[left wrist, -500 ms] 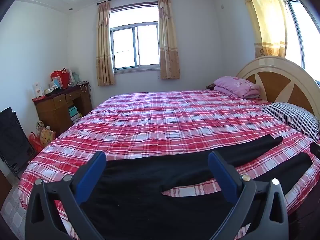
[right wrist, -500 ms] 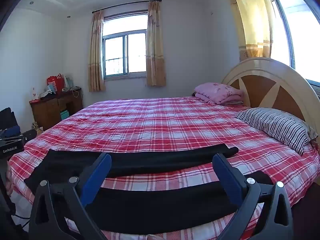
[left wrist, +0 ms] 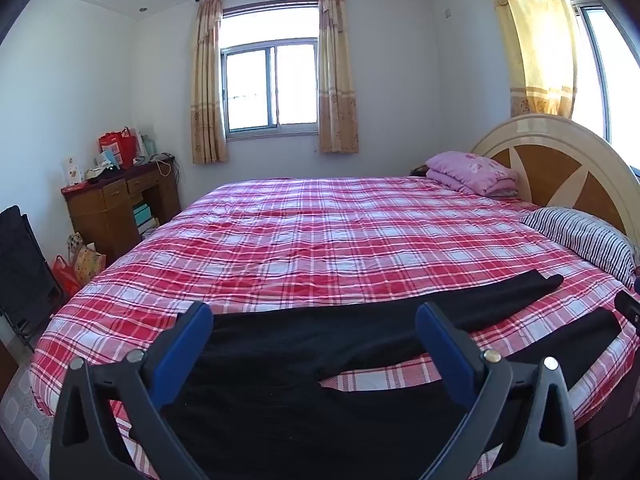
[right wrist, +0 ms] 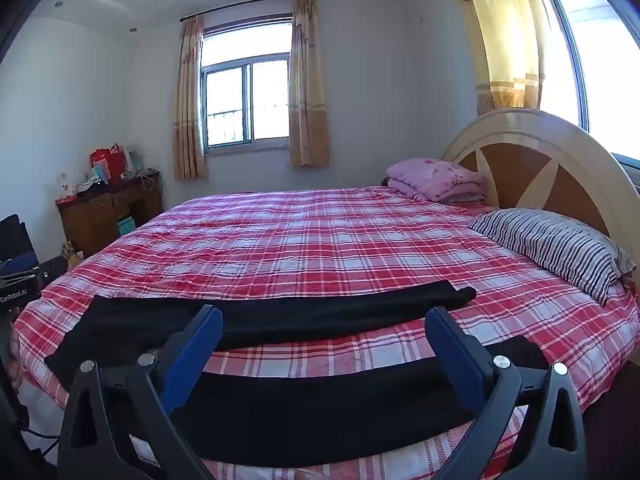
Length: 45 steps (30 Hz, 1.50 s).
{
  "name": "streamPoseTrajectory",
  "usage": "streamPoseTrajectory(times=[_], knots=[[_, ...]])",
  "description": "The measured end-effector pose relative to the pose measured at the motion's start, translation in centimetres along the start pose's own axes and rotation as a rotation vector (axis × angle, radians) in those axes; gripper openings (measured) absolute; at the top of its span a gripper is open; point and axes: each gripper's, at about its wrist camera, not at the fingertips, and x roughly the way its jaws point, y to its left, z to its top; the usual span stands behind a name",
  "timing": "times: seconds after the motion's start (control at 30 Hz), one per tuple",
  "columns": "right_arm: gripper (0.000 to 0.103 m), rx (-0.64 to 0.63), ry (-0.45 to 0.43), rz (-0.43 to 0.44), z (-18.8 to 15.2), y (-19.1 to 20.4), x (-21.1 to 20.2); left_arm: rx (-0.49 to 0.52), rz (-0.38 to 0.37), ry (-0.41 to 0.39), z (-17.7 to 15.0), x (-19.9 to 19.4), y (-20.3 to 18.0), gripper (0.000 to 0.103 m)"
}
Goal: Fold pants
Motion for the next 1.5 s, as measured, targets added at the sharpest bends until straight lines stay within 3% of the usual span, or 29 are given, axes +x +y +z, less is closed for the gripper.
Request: streamPoseTrajectory(times=[1.5], knots=[[0.102,0.018,0.039,-0.023,-0.4,-1.2,1.4,0.005,0.007,0.004,-0.3,0.0,0.4,0.103]])
